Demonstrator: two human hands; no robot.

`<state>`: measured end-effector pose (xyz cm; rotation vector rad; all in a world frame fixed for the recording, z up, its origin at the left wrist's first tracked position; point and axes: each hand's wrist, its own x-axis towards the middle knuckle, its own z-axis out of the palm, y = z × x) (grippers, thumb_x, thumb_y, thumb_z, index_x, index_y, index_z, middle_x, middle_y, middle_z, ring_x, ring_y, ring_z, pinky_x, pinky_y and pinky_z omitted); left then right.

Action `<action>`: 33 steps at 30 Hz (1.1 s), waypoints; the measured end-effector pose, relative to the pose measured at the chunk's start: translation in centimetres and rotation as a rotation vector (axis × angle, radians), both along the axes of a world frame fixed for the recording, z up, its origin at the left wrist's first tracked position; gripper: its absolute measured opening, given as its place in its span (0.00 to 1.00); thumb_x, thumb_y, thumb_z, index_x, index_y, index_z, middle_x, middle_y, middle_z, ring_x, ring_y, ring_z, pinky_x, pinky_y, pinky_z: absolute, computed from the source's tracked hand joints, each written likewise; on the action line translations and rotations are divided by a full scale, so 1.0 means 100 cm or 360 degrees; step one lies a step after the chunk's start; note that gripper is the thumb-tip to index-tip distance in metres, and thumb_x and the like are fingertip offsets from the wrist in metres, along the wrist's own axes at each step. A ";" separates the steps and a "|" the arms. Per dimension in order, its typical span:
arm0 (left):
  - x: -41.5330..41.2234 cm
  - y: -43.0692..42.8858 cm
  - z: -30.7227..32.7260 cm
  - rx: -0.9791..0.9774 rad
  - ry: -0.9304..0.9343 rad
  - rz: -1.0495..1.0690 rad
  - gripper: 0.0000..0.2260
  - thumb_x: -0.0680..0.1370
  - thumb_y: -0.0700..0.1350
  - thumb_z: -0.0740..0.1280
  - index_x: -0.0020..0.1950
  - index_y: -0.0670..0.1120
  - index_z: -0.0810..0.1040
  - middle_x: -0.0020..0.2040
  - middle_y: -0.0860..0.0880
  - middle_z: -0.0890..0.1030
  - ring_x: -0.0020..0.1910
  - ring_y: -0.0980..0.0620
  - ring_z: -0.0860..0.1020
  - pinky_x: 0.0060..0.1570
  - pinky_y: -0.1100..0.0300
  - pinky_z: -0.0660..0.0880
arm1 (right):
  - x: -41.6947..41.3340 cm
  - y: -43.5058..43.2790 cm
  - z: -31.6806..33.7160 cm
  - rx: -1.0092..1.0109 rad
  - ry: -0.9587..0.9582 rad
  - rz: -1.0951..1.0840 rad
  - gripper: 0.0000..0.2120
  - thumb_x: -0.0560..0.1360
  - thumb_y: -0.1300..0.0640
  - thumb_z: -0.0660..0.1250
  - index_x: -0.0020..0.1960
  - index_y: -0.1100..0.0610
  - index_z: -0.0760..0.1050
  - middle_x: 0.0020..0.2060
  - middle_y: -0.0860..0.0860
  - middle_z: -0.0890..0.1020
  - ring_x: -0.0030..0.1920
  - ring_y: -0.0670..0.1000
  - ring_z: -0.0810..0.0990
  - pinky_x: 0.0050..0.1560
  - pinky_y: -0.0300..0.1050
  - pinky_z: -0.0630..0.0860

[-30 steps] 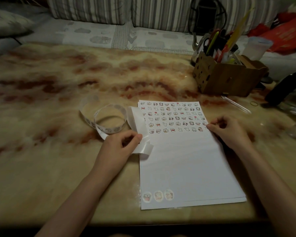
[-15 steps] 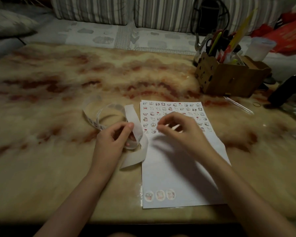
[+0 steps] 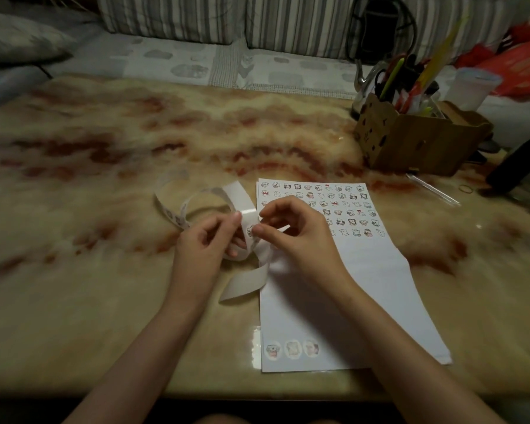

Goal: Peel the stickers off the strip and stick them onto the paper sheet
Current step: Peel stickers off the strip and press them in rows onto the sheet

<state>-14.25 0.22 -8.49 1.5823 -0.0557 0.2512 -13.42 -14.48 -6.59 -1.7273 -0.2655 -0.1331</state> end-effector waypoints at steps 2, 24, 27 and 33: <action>-0.001 0.000 -0.002 0.0118 -0.0043 0.0001 0.04 0.75 0.43 0.68 0.41 0.48 0.81 0.34 0.53 0.82 0.33 0.59 0.77 0.37 0.68 0.74 | 0.000 0.001 0.000 0.0009 0.0000 0.0012 0.11 0.69 0.66 0.74 0.42 0.52 0.76 0.37 0.45 0.81 0.39 0.44 0.79 0.41 0.48 0.73; -0.003 0.003 -0.001 0.0192 -0.0023 -0.0013 0.06 0.76 0.40 0.68 0.41 0.42 0.82 0.33 0.39 0.80 0.30 0.52 0.75 0.33 0.61 0.73 | -0.004 -0.001 -0.001 -0.0440 -0.0119 0.0048 0.03 0.74 0.62 0.69 0.42 0.55 0.78 0.40 0.47 0.81 0.41 0.44 0.77 0.37 0.35 0.69; -0.004 0.003 0.001 0.0119 -0.0004 -0.0021 0.06 0.76 0.38 0.67 0.40 0.39 0.81 0.34 0.34 0.78 0.29 0.51 0.74 0.31 0.62 0.73 | -0.007 -0.004 -0.001 -0.0490 -0.0229 0.0094 0.03 0.74 0.62 0.69 0.42 0.56 0.77 0.42 0.49 0.79 0.44 0.48 0.76 0.41 0.40 0.71; -0.002 0.004 -0.003 0.0225 -0.0009 0.0013 0.07 0.76 0.40 0.68 0.39 0.43 0.81 0.32 0.45 0.80 0.31 0.51 0.76 0.36 0.55 0.74 | -0.008 -0.016 0.007 -0.0124 0.0022 0.0129 0.06 0.73 0.64 0.70 0.41 0.55 0.77 0.37 0.44 0.80 0.38 0.44 0.77 0.38 0.39 0.72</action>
